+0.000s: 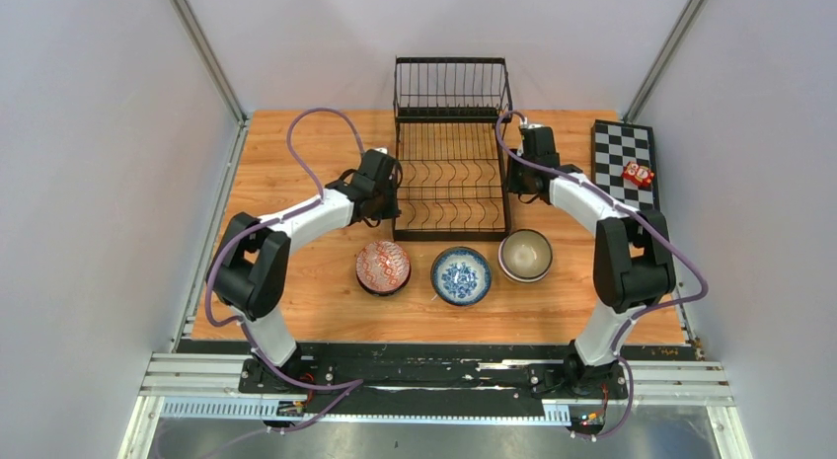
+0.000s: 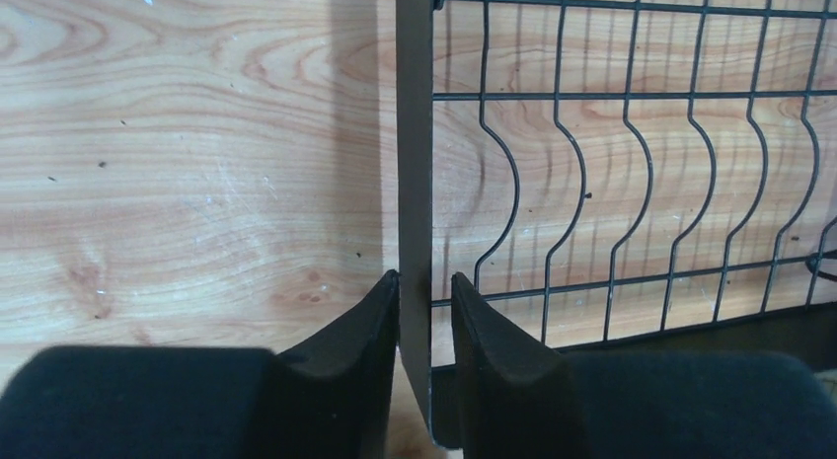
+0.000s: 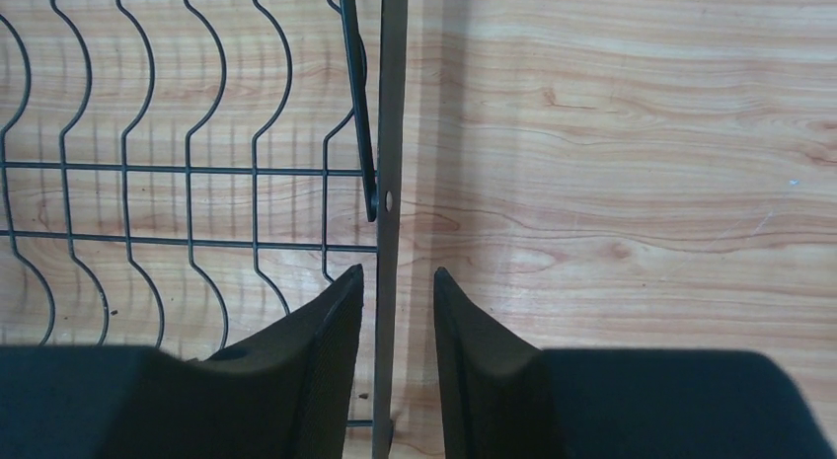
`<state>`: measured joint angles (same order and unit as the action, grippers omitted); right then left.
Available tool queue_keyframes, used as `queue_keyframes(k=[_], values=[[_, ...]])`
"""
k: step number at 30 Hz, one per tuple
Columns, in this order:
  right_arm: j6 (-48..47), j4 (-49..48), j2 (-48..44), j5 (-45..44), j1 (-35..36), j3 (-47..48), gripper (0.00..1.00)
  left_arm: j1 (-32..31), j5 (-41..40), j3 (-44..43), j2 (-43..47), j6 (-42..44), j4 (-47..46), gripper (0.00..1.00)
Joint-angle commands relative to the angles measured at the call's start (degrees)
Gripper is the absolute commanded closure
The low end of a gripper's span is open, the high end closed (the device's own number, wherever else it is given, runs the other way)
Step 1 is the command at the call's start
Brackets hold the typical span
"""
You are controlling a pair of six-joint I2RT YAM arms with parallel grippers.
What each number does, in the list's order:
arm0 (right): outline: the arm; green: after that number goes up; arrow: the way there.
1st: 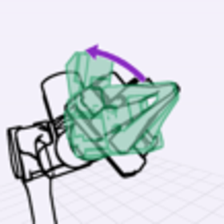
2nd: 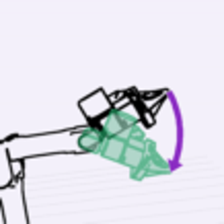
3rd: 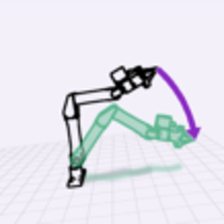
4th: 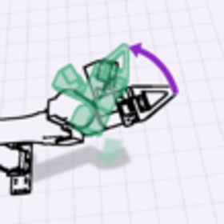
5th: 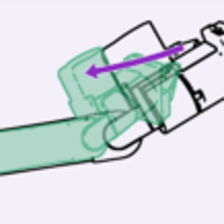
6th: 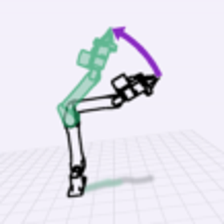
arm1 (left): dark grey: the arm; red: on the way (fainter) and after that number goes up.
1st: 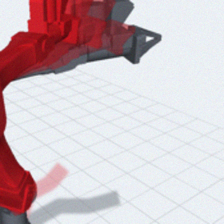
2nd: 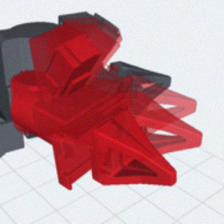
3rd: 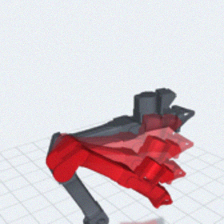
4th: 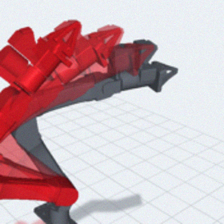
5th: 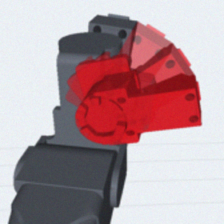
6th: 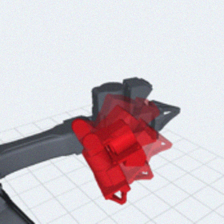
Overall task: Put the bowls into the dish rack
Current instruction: Adjust the dish rack at the center of the board, then move the bowl to the center of the board.
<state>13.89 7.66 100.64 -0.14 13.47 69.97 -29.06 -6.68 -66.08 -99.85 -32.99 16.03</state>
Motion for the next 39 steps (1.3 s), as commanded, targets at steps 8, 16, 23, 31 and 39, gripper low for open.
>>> queue_keyframes(k=[8,16,23,31,39], values=[[-0.9,3.7,-12.3,-1.2,0.0,-1.5,0.54,0.1,-3.3,-1.3,8.3,1.2,4.0,0.49],[-1.9,8.6,-23.1,-1.9,2.7,-6.5,0.47,0.1,-2.5,2.5,17.4,3.0,6.9,0.35],[-3.3,15.0,-32.7,-1.8,6.9,-10.2,0.39,-1.7,-3.2,6.7,26.1,5.1,11.5,0.25],[-2.4,19.3,-40.5,-5.6,18.1,-14.0,0.34,-3.3,-0.8,13.3,35.9,4.7,13.5,0.18],[-0.8,21.4,-42.5,-8.1,26.5,-17.2,0.34,-4.3,1.5,15.6,42.5,5.6,17.7,0.12]])
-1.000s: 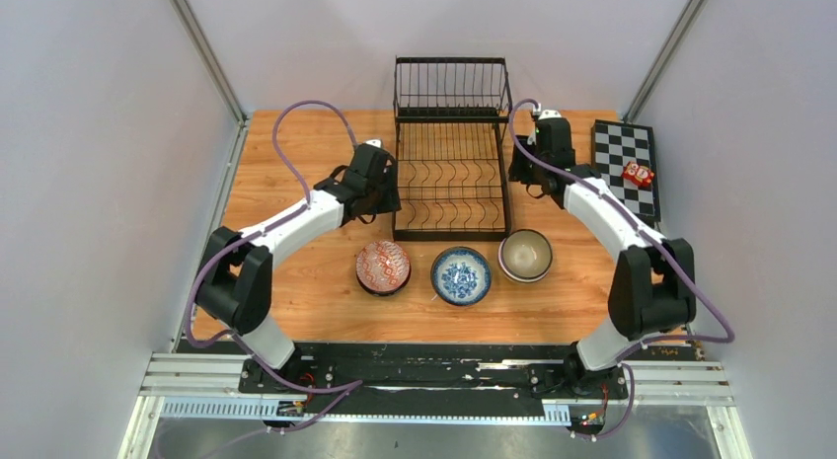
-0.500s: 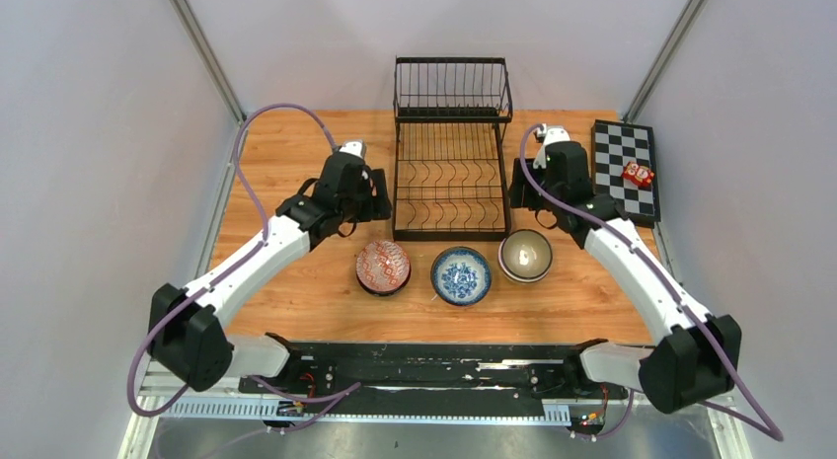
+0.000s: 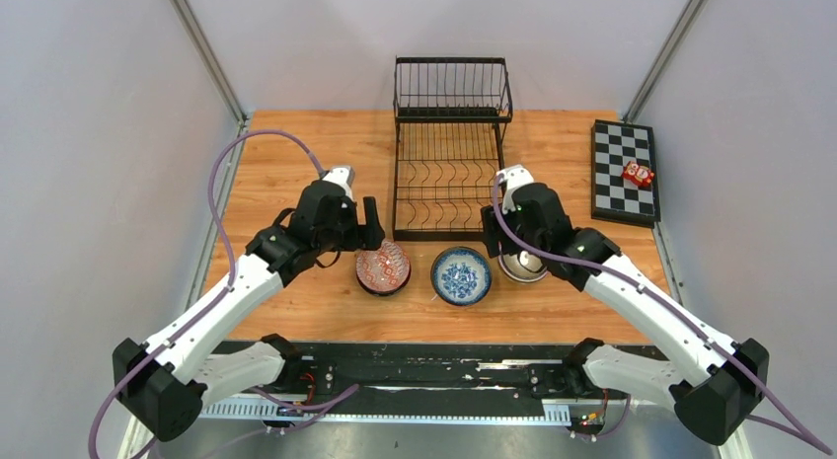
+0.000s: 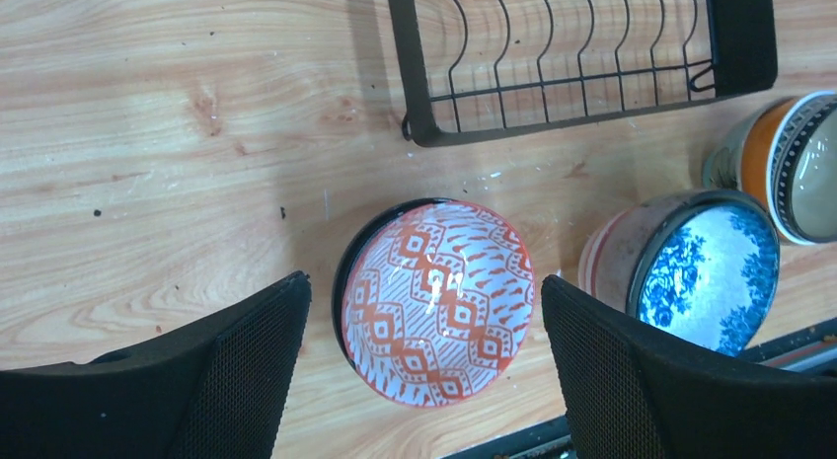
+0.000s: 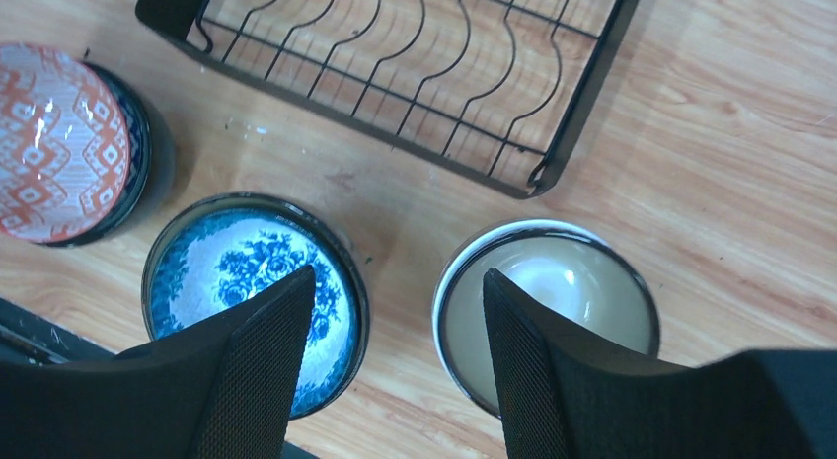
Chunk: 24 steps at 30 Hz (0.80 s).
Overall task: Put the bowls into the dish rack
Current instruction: Move the bowl to the center of the board.
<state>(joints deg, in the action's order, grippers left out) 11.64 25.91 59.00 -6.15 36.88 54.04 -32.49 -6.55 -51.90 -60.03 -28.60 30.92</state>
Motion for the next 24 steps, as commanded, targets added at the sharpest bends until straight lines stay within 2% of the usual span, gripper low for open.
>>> queue_keyframes(k=[1,4,14,24], values=[[1.5,3.6,-0.8,-1.9,3.7,-1.3,0.34,-0.9,1.4,2.0,3.4,1.2,3.0,0.08],[2.0,4.2,-0.7,-1.4,5.3,-2.0,0.34,-1.0,1.6,3.5,4.8,1.3,3.5,0.03],[4.9,2.5,1.8,1.5,6.6,-5.0,0.34,-1.1,4.4,5.7,6.4,1.5,3.0,0.02],[7.0,-2.2,8.8,3.2,6.8,-5.9,0.34,-2.0,3.1,6.2,5.8,2.3,3.2,0.02]])
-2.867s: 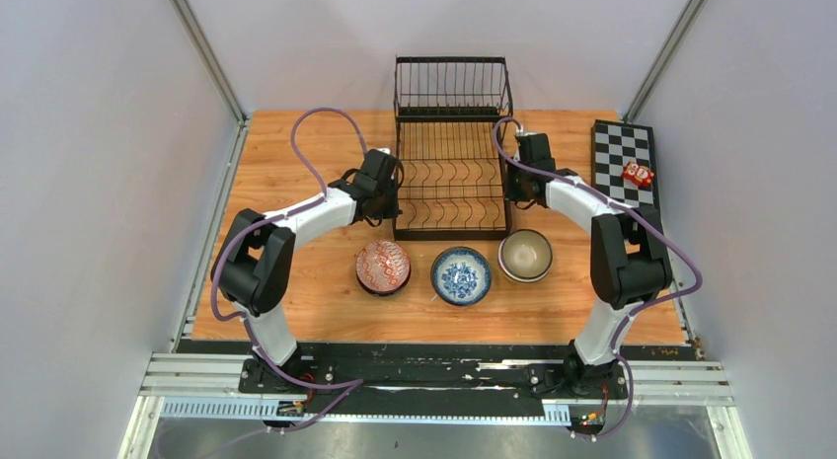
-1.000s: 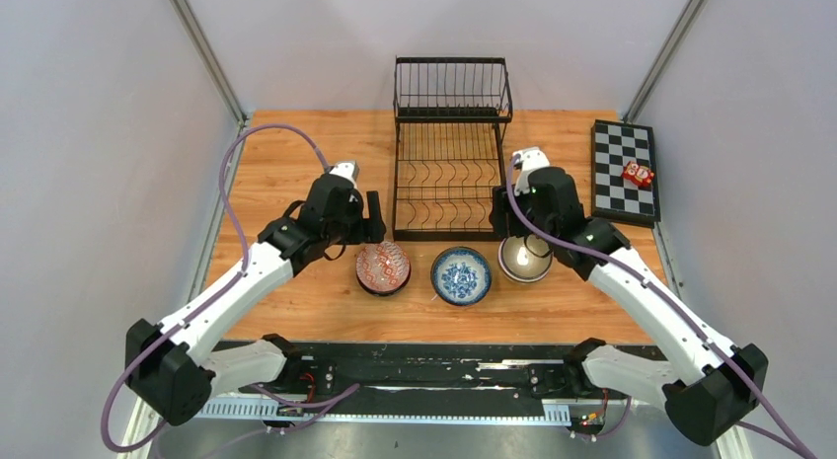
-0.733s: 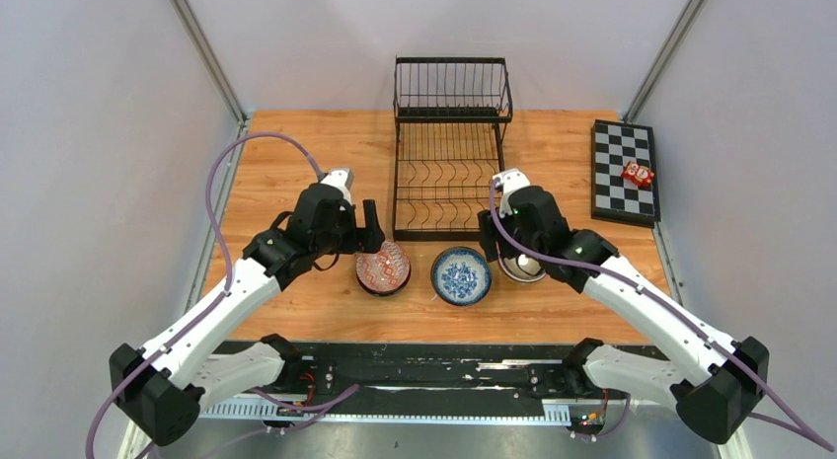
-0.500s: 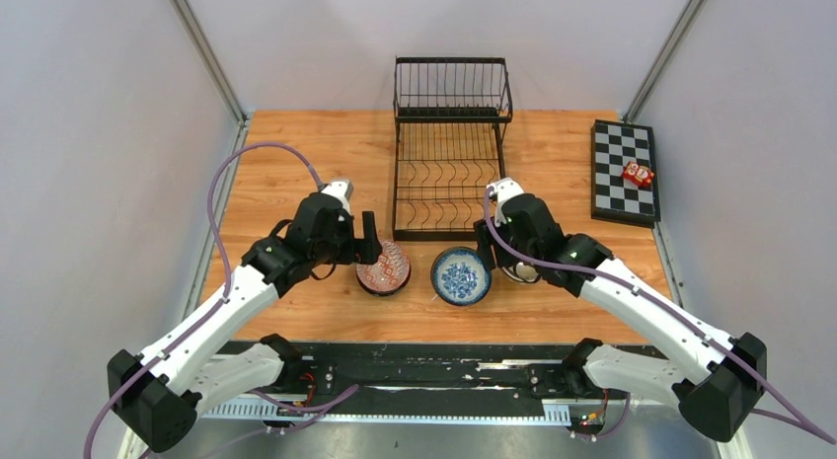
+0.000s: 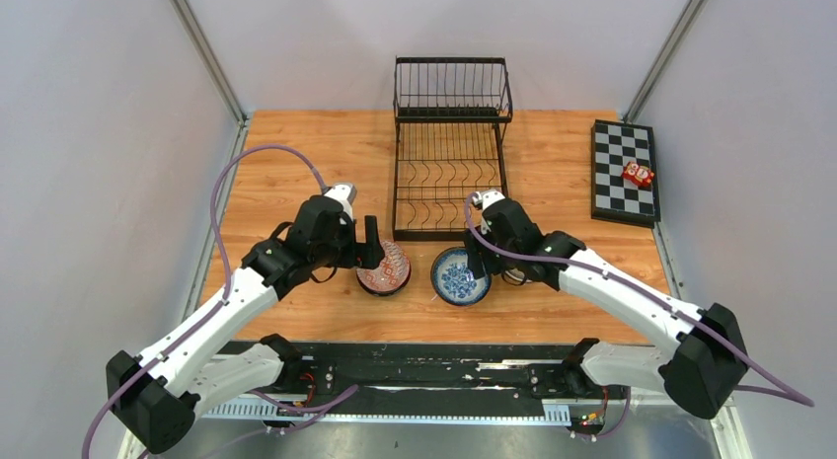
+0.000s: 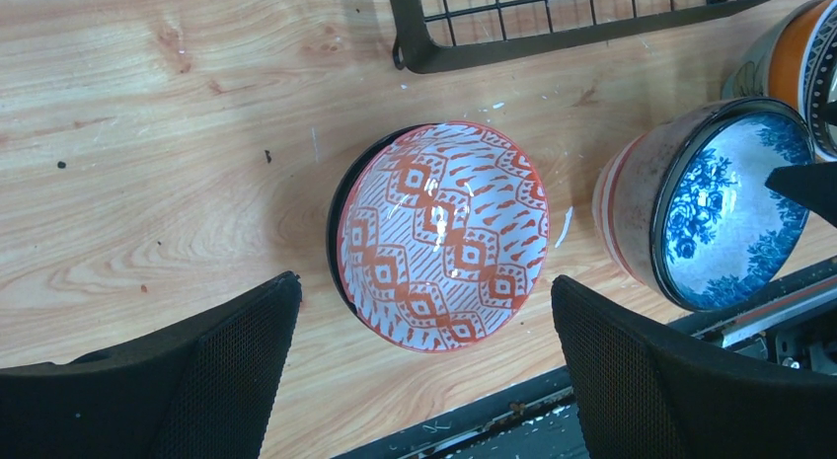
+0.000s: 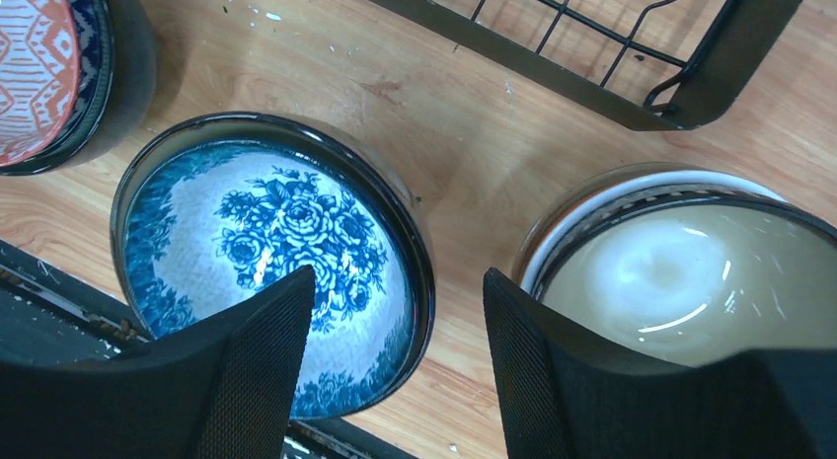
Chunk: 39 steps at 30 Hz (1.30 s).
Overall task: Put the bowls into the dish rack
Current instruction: Move the bowl to the center of the board.
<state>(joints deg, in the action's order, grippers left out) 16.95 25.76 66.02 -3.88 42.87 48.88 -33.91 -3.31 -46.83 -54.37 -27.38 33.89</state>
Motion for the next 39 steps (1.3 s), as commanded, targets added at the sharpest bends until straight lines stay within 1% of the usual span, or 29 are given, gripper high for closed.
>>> queue_keyframes(k=[1,12,17,20,25,32,37,39], values=[[1.7,-2.3,2.6,0.9,0.9,-0.7,0.34,-0.5,-0.3,1.2,0.2,1.0,0.2,0.02],[2.8,-5.7,7.5,1.1,0.8,-3.2,0.35,-0.6,-0.1,2.5,0.7,1.3,-0.3,0.02],[3.2,-7.2,9.0,3.0,0.9,-4.9,0.36,-0.6,0.3,3.0,0.8,1.2,-0.9,0.02],[3.3,-7.5,9.4,6.5,0.9,-5.7,0.39,-0.6,0.4,3.2,0.8,1.1,-1.0,0.02],[3.7,-7.7,9.0,9.0,1.7,-7.0,0.44,-0.6,0.2,3.6,1.5,1.1,-1.2,0.02],[5.1,-6.5,9.5,7.9,7.1,-6.5,0.51,-0.6,0.1,3.7,1.5,1.2,-1.3,0.02],[6.4,-6.3,10.6,7.2,9.2,-6.6,0.57,-0.6,-0.6,3.7,1.7,1.6,-0.6,0.02],[6.8,-6.3,10.7,6.9,10.4,-6.4,0.58,-0.6,-1.2,3.7,1.9,1.5,-0.3,0.02]])
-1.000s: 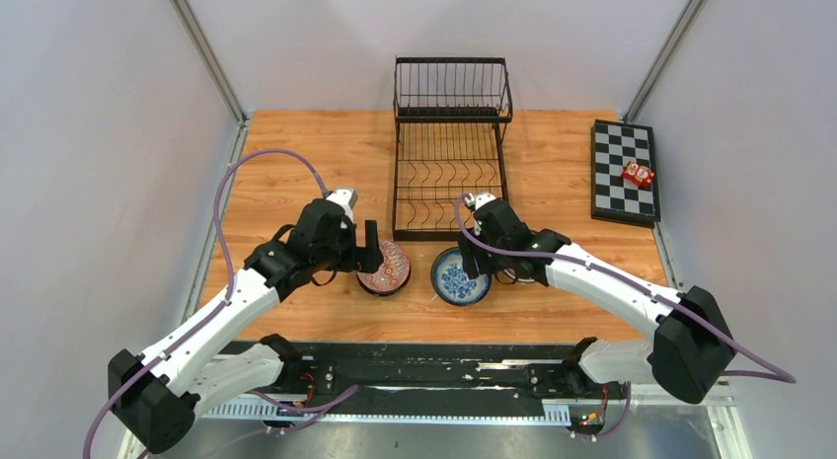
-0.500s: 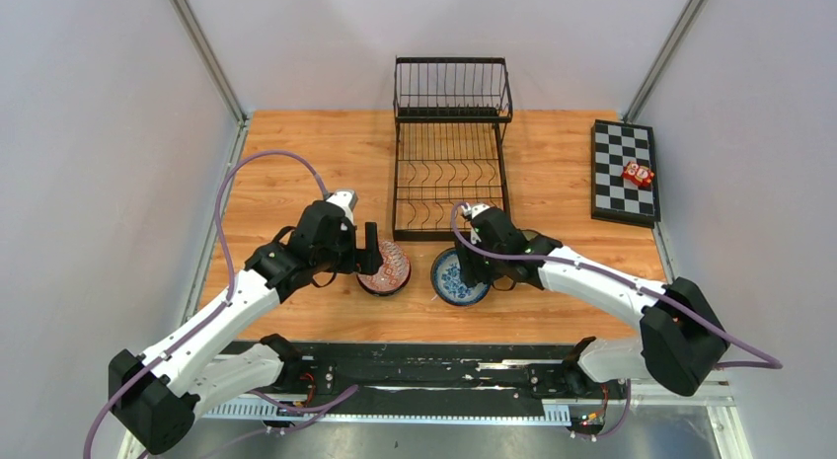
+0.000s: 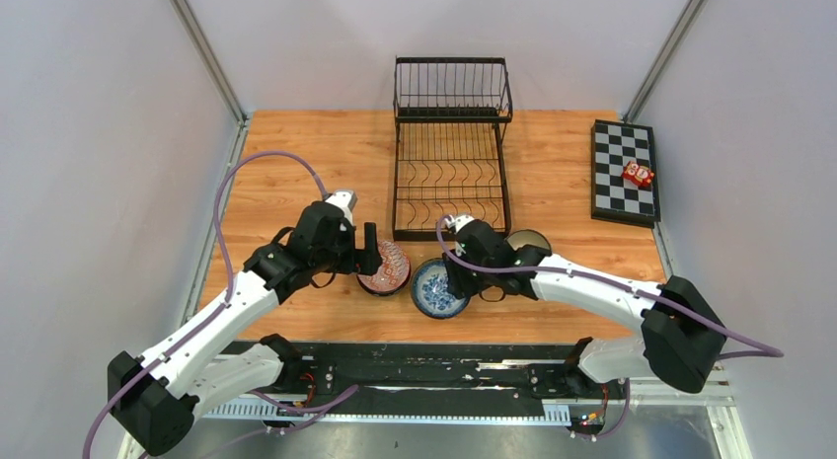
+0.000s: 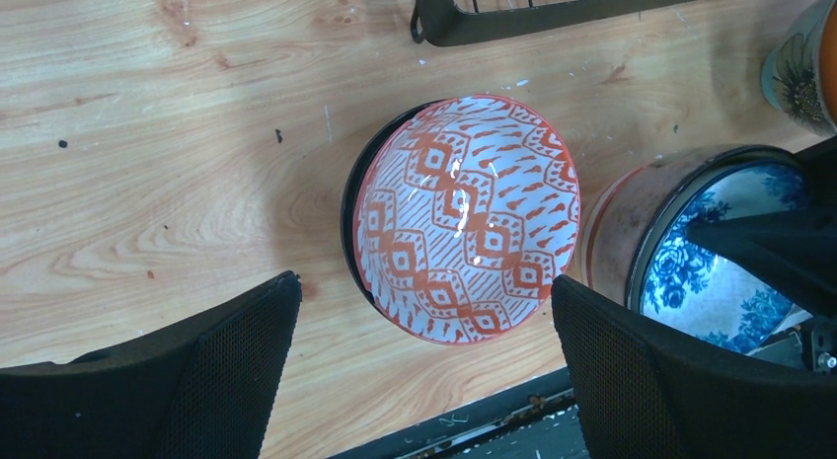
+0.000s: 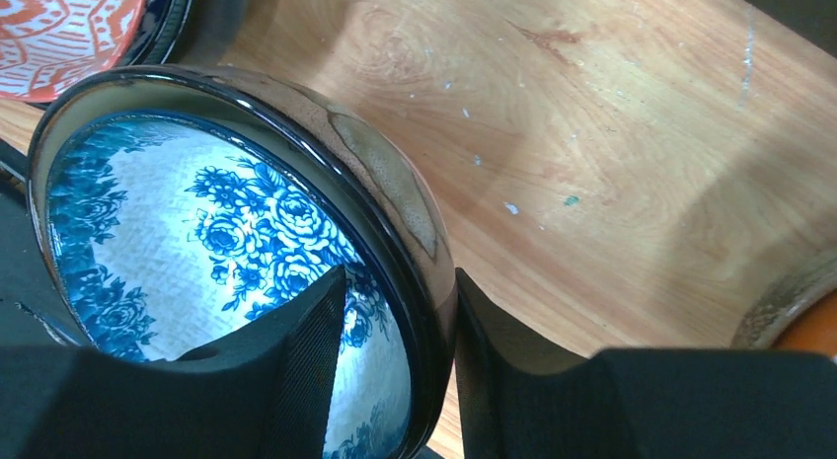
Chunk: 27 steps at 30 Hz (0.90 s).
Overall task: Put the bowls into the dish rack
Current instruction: Move the bowl to the center of the board.
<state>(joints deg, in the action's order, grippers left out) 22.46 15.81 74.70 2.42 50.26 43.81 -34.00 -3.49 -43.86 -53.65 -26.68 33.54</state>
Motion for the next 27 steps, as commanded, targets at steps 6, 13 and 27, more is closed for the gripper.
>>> queue_keyframes(k=[6,13,27], values=[[2.0,5.3,1.1,-2.2,5.0,-0.3,0.55,-0.5,-2.1,1.3,0.1,0.2,-0.4,0.02],[1.8,8.2,-3.7,-6.9,5.3,2.0,0.42,-0.5,-2.3,2.7,-3.7,-0.8,-3.6,0.02],[-2.9,18.5,-16.6,-17.7,5.2,8.5,0.36,-0.5,-2.5,6.8,-12.6,-3.7,-12.1,0.08]])
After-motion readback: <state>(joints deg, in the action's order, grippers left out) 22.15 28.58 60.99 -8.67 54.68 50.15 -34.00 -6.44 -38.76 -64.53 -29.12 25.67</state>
